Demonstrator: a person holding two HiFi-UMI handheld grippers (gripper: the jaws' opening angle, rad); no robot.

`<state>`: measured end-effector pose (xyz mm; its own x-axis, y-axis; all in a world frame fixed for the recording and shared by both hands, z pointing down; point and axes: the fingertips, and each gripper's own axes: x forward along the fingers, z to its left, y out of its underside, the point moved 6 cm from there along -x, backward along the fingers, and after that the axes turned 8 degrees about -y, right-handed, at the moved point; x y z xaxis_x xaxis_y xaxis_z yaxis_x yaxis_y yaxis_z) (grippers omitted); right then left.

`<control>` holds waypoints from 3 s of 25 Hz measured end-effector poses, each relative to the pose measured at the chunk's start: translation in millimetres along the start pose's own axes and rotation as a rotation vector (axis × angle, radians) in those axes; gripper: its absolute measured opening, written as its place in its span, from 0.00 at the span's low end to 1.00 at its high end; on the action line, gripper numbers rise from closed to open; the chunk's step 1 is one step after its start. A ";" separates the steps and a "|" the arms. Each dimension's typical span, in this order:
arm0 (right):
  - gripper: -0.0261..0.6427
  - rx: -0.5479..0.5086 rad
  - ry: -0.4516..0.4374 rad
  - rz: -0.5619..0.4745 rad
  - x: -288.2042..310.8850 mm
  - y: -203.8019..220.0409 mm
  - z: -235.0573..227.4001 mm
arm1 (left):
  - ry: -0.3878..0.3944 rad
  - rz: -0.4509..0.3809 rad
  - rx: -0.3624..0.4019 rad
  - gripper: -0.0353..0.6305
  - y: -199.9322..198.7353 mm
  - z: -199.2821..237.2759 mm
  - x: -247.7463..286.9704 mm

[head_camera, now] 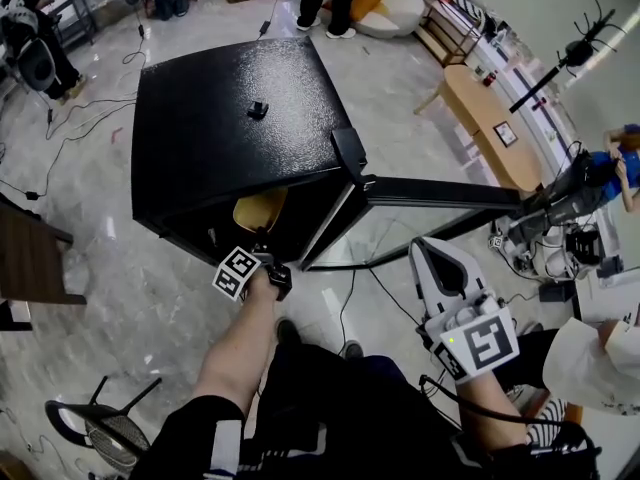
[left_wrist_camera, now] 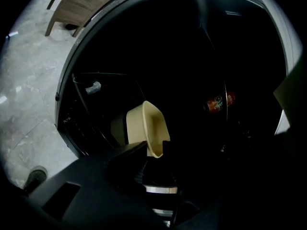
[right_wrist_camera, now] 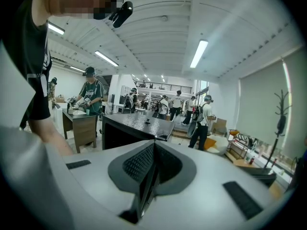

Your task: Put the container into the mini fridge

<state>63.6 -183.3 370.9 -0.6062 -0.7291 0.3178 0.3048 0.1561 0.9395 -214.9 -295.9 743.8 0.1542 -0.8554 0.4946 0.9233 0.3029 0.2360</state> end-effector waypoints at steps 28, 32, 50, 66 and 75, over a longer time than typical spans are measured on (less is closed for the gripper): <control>0.06 0.037 -0.111 -0.106 -23.7 4.0 -15.5 | 0.222 -0.018 0.291 0.07 27.3 -71.4 -87.3; 0.06 0.038 -0.132 -0.129 -31.3 1.4 -19.5 | 0.238 -0.056 0.338 0.06 27.7 -87.9 -113.7; 0.06 0.063 -0.249 -0.215 -39.2 -3.3 -32.4 | 0.242 -0.342 0.850 0.06 26.7 -219.4 -271.1; 0.06 0.042 -0.242 -0.219 -55.7 -2.3 -44.9 | 0.172 -0.577 1.078 0.06 54.9 -278.5 -376.4; 0.06 0.028 -0.228 -0.224 -70.2 -5.8 -44.9 | 0.170 -0.571 1.076 0.06 62.8 -276.0 -379.8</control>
<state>137.4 -163.0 337.4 -0.8058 -0.5799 0.1202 0.1270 0.0291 0.9915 -118.4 -68.1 339.9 -0.0584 -0.9983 -0.0017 0.1251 -0.0090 0.9921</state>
